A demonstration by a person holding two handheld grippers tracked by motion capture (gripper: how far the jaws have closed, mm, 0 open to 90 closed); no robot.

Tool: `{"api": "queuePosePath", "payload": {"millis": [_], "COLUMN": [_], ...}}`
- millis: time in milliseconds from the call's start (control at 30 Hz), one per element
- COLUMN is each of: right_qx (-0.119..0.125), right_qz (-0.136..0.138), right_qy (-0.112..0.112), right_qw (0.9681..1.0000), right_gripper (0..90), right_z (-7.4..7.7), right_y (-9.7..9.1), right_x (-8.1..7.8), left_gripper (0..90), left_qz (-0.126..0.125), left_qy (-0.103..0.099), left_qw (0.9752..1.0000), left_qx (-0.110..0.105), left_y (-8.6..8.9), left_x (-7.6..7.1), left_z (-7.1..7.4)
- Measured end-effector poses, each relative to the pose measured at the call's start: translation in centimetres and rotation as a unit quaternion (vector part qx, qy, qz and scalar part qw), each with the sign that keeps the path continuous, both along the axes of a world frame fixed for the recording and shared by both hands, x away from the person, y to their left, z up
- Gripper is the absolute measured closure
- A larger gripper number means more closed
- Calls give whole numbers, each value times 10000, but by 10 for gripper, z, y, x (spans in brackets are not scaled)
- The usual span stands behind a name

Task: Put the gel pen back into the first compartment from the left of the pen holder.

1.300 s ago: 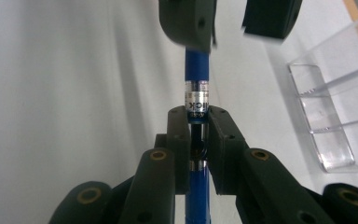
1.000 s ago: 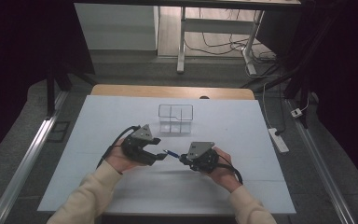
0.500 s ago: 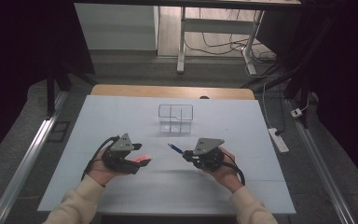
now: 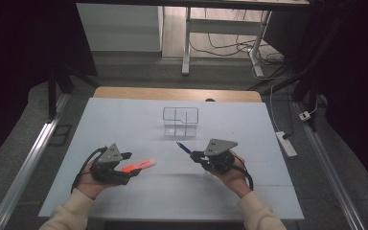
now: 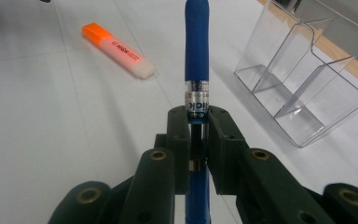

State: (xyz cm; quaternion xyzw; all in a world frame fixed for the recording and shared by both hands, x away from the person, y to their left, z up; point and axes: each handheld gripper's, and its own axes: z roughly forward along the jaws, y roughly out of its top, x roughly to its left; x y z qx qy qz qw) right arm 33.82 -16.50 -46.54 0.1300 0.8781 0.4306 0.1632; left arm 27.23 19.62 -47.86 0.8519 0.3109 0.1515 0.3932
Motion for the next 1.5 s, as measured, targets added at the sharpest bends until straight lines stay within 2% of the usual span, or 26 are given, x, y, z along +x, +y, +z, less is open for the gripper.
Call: {"api": "queuePosePath", "payload": {"millis": [267,500,800,1300,1500], "right_qx": [148,291,502,1132,1249], "right_qz": [-72,-212,-291,-439,-454], "right_qy": [-39,-117,-213,-297,-299], "right_qw": [9999,9993,9981,9922,9907], "right_gripper": [791,790,790,789,789], "right_z": [2,5,16,40,46], "right_y": [-4,-6,-1,15,21], "right_x": [0,1,6,28,34], "left_gripper": [310,289,278,269,269], "left_qz": [194,321,413,388,405], "left_qy": [54,94,170,225,222], "left_qw": [9998,9994,9990,9990,9989], "left_qx": [-54,-8,-43,-47,-42], "left_y": [15,24,30,32,32], "left_x": [-6,-10,-10,-8,-8], "left_z": [-6,-11,-13,-15,-16]}}
